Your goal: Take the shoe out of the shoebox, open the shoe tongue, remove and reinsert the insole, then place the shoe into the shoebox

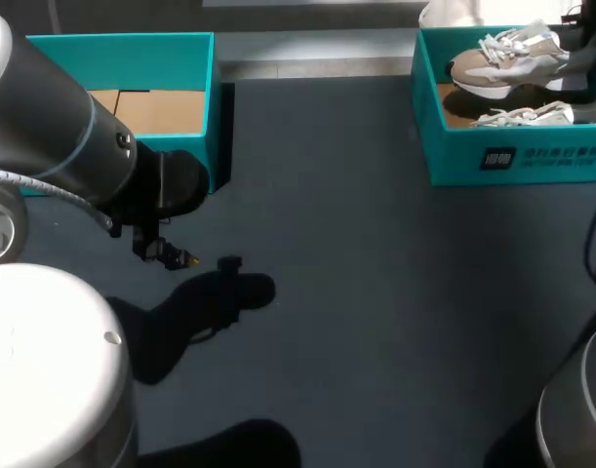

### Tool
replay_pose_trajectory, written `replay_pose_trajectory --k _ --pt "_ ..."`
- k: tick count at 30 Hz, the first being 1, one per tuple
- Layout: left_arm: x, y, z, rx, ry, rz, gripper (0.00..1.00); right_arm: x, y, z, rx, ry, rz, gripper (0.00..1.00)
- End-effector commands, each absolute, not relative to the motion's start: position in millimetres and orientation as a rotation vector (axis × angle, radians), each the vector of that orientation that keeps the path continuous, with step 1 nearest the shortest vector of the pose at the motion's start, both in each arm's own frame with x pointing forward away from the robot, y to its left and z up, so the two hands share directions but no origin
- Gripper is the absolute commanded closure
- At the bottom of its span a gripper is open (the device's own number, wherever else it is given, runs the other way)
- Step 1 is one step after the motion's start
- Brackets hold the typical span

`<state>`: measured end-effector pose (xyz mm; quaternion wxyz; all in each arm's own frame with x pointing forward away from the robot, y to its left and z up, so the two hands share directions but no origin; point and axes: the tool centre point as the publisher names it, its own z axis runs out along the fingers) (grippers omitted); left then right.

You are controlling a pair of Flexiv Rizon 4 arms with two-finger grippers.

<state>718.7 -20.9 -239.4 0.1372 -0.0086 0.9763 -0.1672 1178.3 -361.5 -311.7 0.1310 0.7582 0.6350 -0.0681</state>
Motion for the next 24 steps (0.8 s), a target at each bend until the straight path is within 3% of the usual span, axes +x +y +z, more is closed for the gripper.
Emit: replay_pose_trajectory --k 1,24 --pt "717 -19 -239 -0.024 2.824 -0.485 0.00 1175 -357 -323 2.178 1.818 -0.163 1.00" --pt "717 -19 -239 -0.024 2.824 -0.485 0.00 1183 -351 -361 2.220 1.754 -0.225 1.00"
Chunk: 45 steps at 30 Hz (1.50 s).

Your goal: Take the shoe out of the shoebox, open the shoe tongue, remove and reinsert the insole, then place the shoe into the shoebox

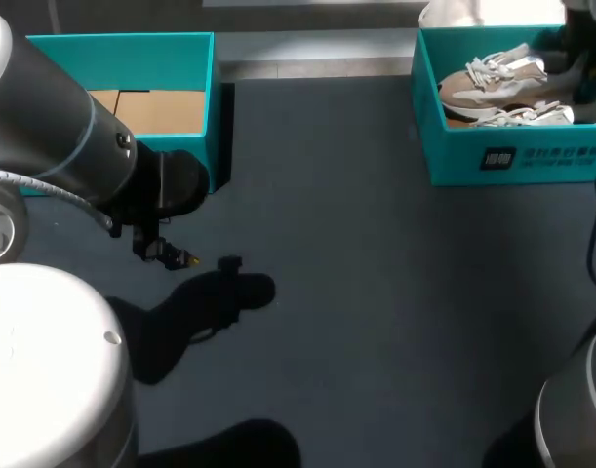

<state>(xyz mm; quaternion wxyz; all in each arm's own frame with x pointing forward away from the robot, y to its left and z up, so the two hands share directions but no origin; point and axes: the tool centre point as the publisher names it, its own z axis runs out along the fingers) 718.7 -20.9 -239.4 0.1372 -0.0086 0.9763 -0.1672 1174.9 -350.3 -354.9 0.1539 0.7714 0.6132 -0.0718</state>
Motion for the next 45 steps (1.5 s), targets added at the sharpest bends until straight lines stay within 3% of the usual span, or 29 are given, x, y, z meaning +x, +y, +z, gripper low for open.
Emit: replay_pose_trajectory --k 1,11,13,16,21,45 --pt "717 -19 -239 -0.024 2.824 -0.485 0.00 1183 -352 -362 2.223 1.752 -0.227 1.00" --pt "717 -19 -239 -0.024 2.824 -0.485 0.00 1186 -353 -371 2.229 1.739 -0.247 1.00" --pt "717 -19 -239 -0.024 2.824 -0.485 0.00 1186 -354 -371 2.237 1.740 -0.248 0.79" --pt "717 -19 -239 -0.024 2.824 -0.485 0.00 1187 -355 -367 2.244 1.746 -0.246 0.61" --pt "717 -19 -239 -0.024 2.824 -0.485 0.00 1185 -355 -362 2.246 1.767 -0.233 0.53" --pt "717 -19 -239 -0.024 2.824 -0.485 0.00 1145 -340 -264 2.273 1.986 -0.098 0.47"
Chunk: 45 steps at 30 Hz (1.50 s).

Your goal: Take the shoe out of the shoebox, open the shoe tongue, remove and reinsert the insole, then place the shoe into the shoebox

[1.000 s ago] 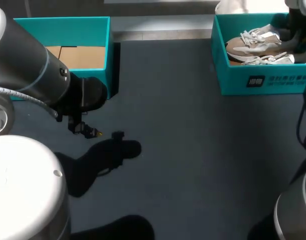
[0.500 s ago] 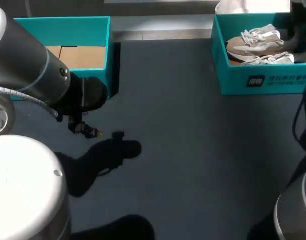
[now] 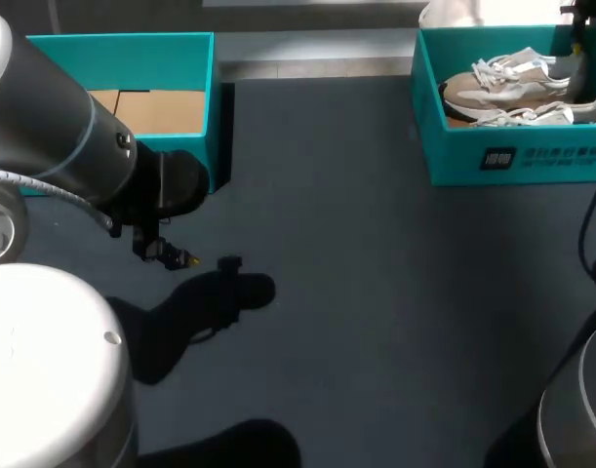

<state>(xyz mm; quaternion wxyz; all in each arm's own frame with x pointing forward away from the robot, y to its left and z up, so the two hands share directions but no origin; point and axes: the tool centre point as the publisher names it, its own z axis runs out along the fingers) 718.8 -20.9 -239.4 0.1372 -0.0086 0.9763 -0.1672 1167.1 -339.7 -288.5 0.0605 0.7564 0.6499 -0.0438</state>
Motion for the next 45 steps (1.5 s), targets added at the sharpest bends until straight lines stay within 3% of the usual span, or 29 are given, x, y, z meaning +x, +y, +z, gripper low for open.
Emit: replay_pose_trajectory --k 1,6,10,11,13,21,26,33,35,45 --pt "717 -19 -239 -0.024 2.824 -0.485 0.00 1142 -339 -260 2.271 1.995 -0.087 0.46" --pt "717 -19 -239 -0.024 2.824 -0.485 0.00 1116 -336 -243 2.242 2.078 -0.075 0.48" --pt "717 -19 -239 -0.024 2.824 -0.485 0.00 1088 -332 -232 2.212 2.171 -0.098 0.44" --pt "717 -19 -239 -0.024 2.824 -0.485 0.00 1082 -330 -230 2.208 2.201 -0.125 0.34" --pt "717 -19 -239 -0.024 2.824 -0.485 0.00 1075 -325 -222 2.225 2.249 -0.135 0.00" --pt "726 -8 -234 -0.132 2.860 -0.484 0.00 1075 -325 -222 2.225 2.249 -0.135 0.00" --pt "751 36 -218 -0.673 2.948 -0.336 0.00 1075 -325 -222 2.225 2.249 -0.135 0.00" --pt "753 85 -199 -1.309 2.589 -0.464 0.00 1058 -325 -222 2.197 2.255 -0.161 0.00" --pt "747 89 -189 -1.339 2.330 -0.520 0.00 1050 -326 -220 2.200 2.220 -0.137 0.00" --pt "747 89 -189 -1.339 2.330 -0.520 0.00 995 -335 -199 2.282 2.279 -0.181 0.00"
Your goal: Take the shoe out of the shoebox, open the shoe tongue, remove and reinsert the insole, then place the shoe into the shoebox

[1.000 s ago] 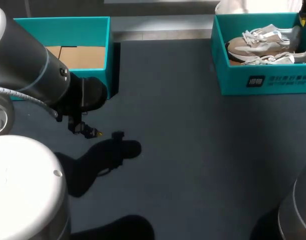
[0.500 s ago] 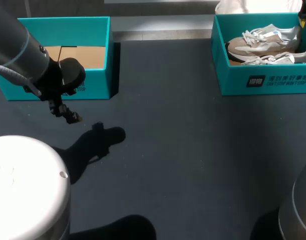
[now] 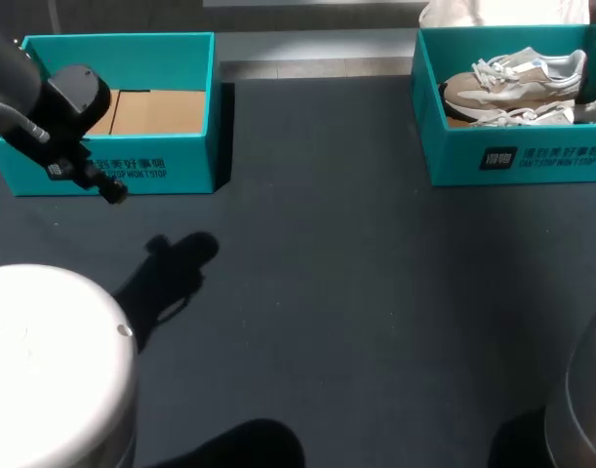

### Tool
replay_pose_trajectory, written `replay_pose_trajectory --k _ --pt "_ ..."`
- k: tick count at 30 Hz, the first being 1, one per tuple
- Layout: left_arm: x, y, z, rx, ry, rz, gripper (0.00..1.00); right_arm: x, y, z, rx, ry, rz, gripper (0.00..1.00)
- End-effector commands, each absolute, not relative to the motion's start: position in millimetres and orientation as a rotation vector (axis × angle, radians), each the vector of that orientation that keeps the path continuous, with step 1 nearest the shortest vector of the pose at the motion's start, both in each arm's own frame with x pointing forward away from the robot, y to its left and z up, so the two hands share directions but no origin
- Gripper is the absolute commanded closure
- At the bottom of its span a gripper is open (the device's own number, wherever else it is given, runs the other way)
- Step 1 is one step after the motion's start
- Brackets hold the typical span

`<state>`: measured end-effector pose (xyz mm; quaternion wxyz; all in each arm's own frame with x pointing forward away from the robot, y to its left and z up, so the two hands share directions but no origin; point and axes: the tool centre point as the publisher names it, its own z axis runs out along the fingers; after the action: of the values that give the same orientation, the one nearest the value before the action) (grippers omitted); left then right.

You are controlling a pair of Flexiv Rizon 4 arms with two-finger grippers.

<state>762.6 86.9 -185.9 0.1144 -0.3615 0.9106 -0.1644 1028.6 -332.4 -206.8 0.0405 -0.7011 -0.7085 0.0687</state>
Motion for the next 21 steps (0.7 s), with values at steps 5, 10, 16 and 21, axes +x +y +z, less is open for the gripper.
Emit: replay_pose_trajectory --k 5,10,16,21 --pt "747 89 -189 -1.339 2.330 -0.520 0.00 974 -329 -203 -2.123 -2.147 0.170 0.00" --pt "765 86 -193 -1.514 2.352 -0.328 0.00 951 -316 -209 -2.112 -2.211 0.181 0.00" --pt "785 97 -201 -1.840 2.283 0.022 0.00 935 -311 -216 -2.079 -2.299 0.146 0.00" --pt "798 112 -206 -2.018 2.251 0.147 0.00 935 -311 -216 -2.079 -2.299 0.146 0.00"
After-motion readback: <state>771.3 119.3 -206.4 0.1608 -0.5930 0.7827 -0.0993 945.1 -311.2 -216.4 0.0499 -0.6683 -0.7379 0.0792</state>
